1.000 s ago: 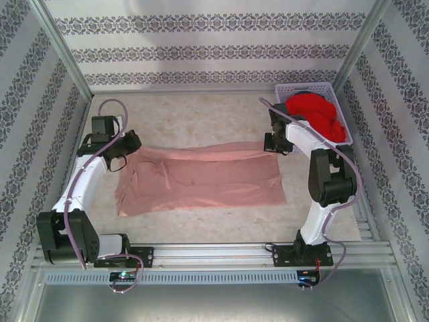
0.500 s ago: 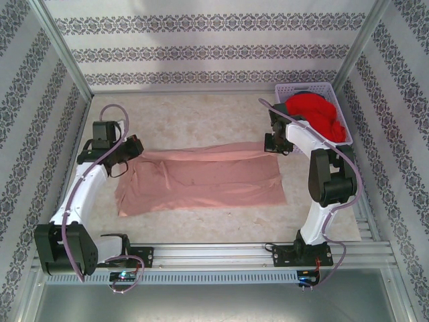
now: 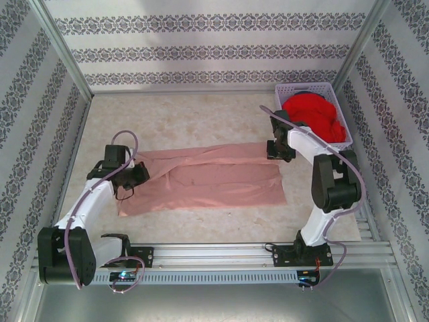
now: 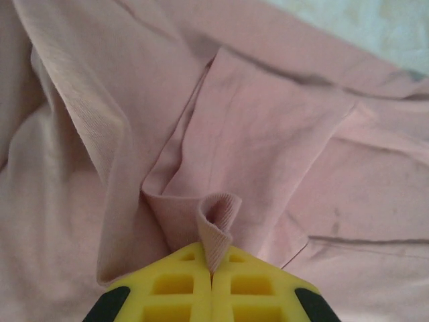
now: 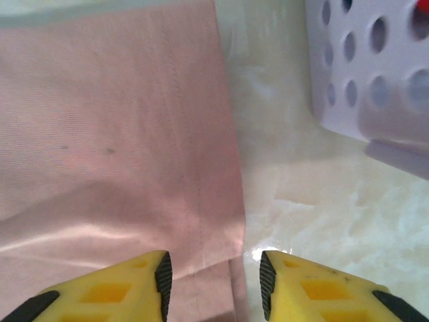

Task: Fold the inside-out t-shirt

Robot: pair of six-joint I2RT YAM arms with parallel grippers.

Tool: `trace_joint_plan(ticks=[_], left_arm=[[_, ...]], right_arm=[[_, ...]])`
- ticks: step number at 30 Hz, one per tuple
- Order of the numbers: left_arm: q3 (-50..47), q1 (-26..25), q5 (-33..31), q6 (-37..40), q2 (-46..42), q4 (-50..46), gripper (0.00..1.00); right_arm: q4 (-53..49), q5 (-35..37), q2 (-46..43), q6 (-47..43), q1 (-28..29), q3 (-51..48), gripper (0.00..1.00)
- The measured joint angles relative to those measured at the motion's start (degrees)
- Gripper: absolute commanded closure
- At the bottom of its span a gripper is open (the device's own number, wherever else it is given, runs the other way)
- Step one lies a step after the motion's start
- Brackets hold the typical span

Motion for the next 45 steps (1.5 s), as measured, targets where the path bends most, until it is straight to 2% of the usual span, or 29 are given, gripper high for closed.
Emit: trace_joint_plan(ticks=[4,10,16,24,30,34,38,42,45], left_arm=[[-1.0,-0.2,-0.2,-1.1,0.0,0.1,0.99],[-1.1,-0.2,-0.8,-2.3,-0.2,0.5,0.99],[-1.6,-0.2,-1.6,-3.0,-2.0,0.5,1.0],[-1.6,-0.2,-1.0,-3.7,-6.7,0.5,0.99],[-2.2,-0.2,-0.3,-4.4,-9.7,1.2,0.98],[-5.7,-0.2,-0.4,-5.9,-11.8,2.7,0.82],[-9.5,-0.2,-1.1,-8.3,-12.5,2.3,0.61],[-10.8,-0.2,-2.0,-10.0,-18.1,2.0,0.39],[-10.7,-0.2,-2.8,-10.3,-20.0,4.3,0.33]], right_arm=[[2.8,-1.6,-1.8,0.1,4.5,0.7,0.55],[6.4,-7.2,6.1,0.8,10.1,4.7,0.57],[4.7,-7.7,10.8,0.8,9.3,4.5,0.63],[3.1,-7.1,10.4,0.0,6.1,3.6,0.63],[2.8,-7.3,9.7,-0.1,6.2,4.2,0.6],[2.7,-7.3,9.1,-0.5,6.9,4.7,0.58],[2.1,-7.3,7.5,-0.7,7.6,4.7,0.57],[1.9,-7.3,5.0,-1.1,7.7,4.7,0.56],[2.0,-7.3,4.2,-1.1,7.8,4.7,0.56]])
